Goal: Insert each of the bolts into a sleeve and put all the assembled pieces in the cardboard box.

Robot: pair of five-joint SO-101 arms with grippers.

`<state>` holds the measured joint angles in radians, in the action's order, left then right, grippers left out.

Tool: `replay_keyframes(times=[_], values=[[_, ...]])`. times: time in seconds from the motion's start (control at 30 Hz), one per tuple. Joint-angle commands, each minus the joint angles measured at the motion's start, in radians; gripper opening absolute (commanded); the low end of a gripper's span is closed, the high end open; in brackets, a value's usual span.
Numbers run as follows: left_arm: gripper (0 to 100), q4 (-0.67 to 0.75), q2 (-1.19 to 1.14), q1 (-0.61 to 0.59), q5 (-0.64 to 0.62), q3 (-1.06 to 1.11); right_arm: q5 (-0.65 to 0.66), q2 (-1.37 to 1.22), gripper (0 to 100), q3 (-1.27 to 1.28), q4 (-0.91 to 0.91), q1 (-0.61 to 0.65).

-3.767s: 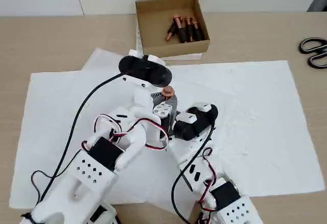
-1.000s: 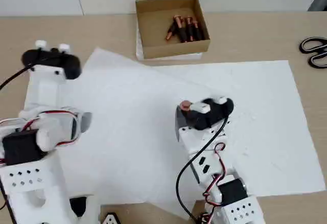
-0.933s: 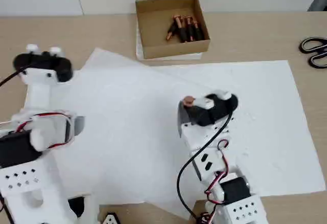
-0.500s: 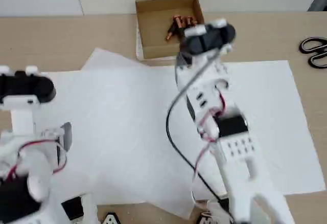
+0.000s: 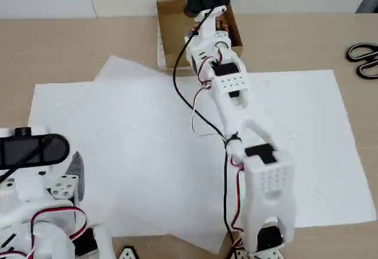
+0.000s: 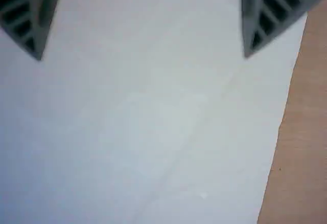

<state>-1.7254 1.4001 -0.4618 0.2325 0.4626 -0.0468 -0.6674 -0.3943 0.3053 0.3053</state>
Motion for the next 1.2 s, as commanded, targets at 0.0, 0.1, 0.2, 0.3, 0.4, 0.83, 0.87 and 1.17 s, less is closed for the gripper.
replay_keyframes(times=[0.0, 0.1, 0.2, 0.3, 0.4, 0.83, 0.87, 1.17], values=[[24, 0.012, 0.003, -0.003, -0.003, -0.002, 0.011, -0.114, 0.4, -0.258, -0.031, -0.005], [24, 0.014, 0.003, -0.003, -0.003, -0.002, 0.011, -0.205, 0.4, -0.373, -0.031, -0.004], [24, 0.014, 0.003, -0.003, -0.003, 0.001, 0.011, -0.277, 0.4, -0.451, -0.031, -0.004], [24, 0.015, 0.003, -0.003, -0.003, 0.002, 0.011, -0.323, 0.4, -0.494, -0.031, -0.004], [24, 0.015, 0.003, -0.003, -0.003, 0.002, 0.011, -0.348, 0.4, -0.512, -0.031, -0.002], [24, 0.015, 0.003, -0.003, -0.002, 0.002, 0.008, -0.371, 1.4, -0.512, -0.031, 0.001], [24, 0.015, 0.003, -0.003, -0.002, 0.002, 0.006, -0.371, 3.2, -0.511, -0.031, 0.001], [24, 0.015, 0.003, -0.003, 0.002, 0.002, 0.005, -0.371, 16.2, -0.511, 0.016, 0.002]])
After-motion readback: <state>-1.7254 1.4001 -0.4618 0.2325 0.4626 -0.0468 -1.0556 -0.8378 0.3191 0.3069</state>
